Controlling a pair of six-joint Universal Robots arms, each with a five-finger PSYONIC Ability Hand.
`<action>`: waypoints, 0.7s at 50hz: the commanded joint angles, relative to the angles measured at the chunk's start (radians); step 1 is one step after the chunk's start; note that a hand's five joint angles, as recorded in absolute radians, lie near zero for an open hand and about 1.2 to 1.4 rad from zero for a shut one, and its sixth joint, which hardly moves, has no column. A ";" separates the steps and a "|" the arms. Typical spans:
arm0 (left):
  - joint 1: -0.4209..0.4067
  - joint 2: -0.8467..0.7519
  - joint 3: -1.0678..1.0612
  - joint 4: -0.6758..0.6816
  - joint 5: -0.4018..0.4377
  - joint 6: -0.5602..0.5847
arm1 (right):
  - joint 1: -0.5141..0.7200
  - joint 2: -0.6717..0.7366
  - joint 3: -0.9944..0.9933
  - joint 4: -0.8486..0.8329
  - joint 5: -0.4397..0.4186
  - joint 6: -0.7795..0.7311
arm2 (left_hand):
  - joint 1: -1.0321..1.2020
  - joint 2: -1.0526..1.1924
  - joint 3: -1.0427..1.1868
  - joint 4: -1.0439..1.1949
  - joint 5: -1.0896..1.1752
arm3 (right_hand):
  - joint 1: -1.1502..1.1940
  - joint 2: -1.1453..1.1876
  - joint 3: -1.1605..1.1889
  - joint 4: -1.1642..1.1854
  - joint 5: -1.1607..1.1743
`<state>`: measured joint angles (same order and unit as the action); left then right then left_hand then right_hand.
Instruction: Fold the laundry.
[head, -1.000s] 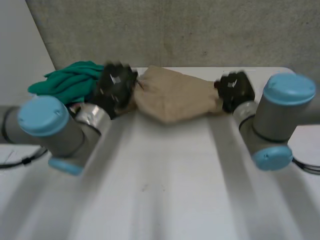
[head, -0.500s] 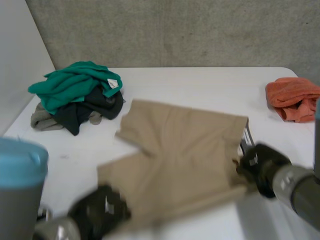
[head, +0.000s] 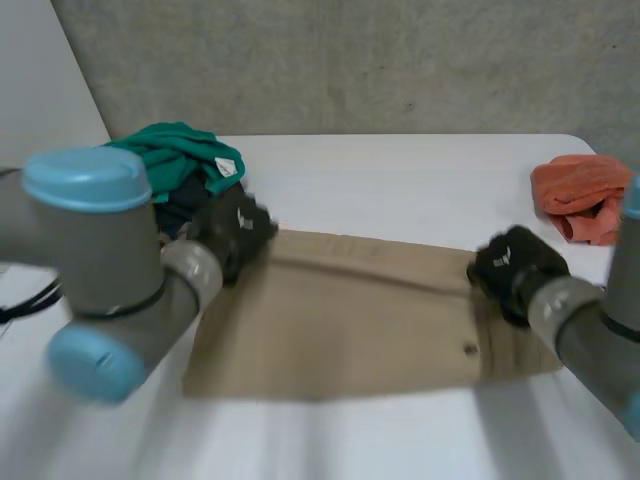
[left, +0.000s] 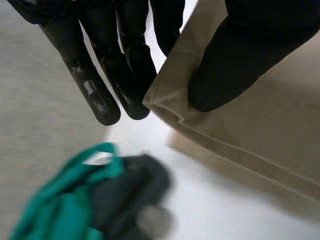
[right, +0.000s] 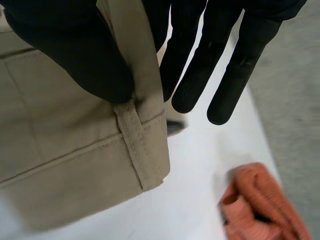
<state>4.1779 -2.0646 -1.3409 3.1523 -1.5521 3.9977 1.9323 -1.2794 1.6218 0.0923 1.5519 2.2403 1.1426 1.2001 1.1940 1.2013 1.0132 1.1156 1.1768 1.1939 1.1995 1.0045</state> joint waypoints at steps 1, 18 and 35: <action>0.033 -0.293 0.287 0.268 -0.008 0.011 | 0.007 0.238 -0.195 -0.256 0.036 0.041 | 0.254 0.196 0.202 0.195 0.209 | 0.281 0.219 0.202 0.197 0.217; -0.044 -0.289 0.165 0.577 -0.082 -0.009 | -0.026 0.273 -0.205 -0.418 0.076 0.194 | -0.968 -1.026 -1.019 -1.027 -1.013 | -0.941 -1.002 -1.019 -1.025 -1.004; -0.074 -0.040 -0.112 0.575 -0.091 -0.193 | -0.233 0.121 0.053 -0.101 -0.210 0.384 | -0.968 -1.026 -1.019 -1.027 -1.013 | -0.781 -0.843 -0.860 -0.865 -0.845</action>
<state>4.1196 -2.1230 -1.4307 3.7298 -1.6433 3.8444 1.7336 -1.1750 1.6189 0.1056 1.3805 2.6223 0.1890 0.2050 0.2110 0.2024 0.0494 0.2352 0.2203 0.2227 0.2236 0.0572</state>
